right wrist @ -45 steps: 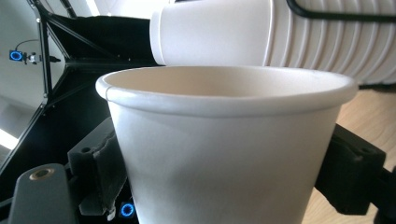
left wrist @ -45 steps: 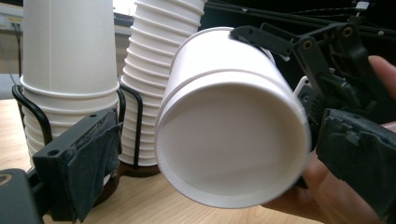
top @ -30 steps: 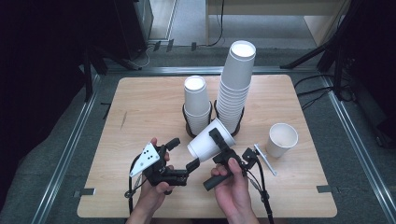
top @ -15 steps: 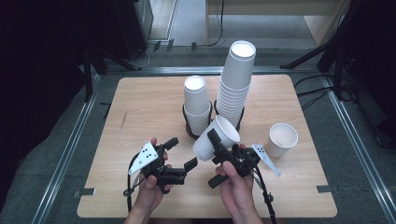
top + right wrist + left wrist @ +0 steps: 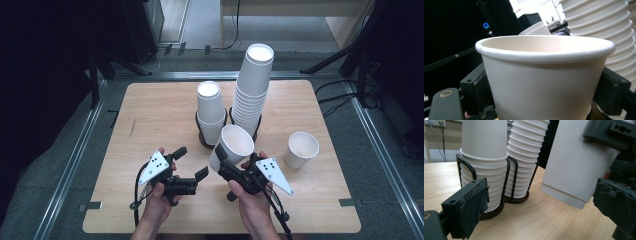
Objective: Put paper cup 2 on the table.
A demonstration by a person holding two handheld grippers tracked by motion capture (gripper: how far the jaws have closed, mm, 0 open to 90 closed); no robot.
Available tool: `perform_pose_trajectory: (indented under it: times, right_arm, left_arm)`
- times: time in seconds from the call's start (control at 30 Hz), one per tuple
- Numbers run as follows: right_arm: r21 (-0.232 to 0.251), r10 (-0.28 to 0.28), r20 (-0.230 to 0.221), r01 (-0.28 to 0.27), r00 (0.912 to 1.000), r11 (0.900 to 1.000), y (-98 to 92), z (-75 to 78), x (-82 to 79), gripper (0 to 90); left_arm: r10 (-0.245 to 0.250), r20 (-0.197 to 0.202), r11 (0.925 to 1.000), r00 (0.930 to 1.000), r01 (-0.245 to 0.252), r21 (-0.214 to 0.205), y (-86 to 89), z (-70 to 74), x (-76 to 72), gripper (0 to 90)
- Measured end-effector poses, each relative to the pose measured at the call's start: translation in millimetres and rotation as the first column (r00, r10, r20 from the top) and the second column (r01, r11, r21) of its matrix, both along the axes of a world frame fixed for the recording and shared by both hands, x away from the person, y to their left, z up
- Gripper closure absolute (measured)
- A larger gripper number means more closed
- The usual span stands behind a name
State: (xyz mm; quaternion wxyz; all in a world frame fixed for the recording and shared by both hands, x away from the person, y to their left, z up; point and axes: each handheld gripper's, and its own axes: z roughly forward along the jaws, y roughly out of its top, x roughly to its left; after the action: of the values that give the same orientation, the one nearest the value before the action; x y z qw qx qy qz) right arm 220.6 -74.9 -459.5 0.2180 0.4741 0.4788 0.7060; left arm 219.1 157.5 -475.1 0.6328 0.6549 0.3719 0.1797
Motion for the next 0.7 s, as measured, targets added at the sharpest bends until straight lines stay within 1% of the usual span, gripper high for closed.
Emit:
perform_pose_trajectory:
  times: [0.13,0.27,0.3,0.37,0.4,0.5,0.7]
  right_arm:
    - [-0.072,-0.007,0.044,0.01,0.999,0.9973,5.2,-1.0,-2.7,14.7]
    - [-0.146,-0.011,0.079,0.022,0.9968,0.989,9.8,-2.9,-5.2,14.7]
    - [-0.17,-0.013,0.09,0.028,0.9958,0.985,11.1,-3.7,-5.8,14.7]
    - [-0.209,-0.016,0.11,0.039,0.9938,0.9771,13.3,-5.2,-6.4,14.7]
    - [-0.237,-0.02,0.125,0.05,0.992,0.9702,14.3,-6.2,-6.5,14.7]
    - [-0.294,-0.024,0.143,0.065,0.9895,0.9534,17.1,-9.5,-6.9,14.7]
    - [-0.346,0.003,0.145,0.048,0.9894,0.9371,22.7,-16.3,-6.6,14.7]
  left_arm:
    - [0.006,0.0,1.0,1.0,-0.006,0.003,3.6,0.1,0.4,0.4]
    - [0.022,-0.006,0.9997,0.9997,-0.022,0.004,9.6,-0.5,2.2,0.5]
    - [0.03,-0.008,0.9995,0.9995,-0.03,0.005,11.2,-0.8,2.8,0.5]
    - [0.045,-0.009,0.9988,0.999,-0.044,0.022,14.7,-1.5,3.9,0.5]
    - [0.051,-0.011,0.9984,0.9986,-0.051,0.024,15.9,-1.7,4.4,0.5]
    - [0.062,-0.026,0.9977,0.9977,-0.061,0.028,21.6,-1.8,6.4,0.5]
    - [0.09,-0.044,0.9956,0.995,-0.089,0.031,35.6,-1.4,9.4,0.5]
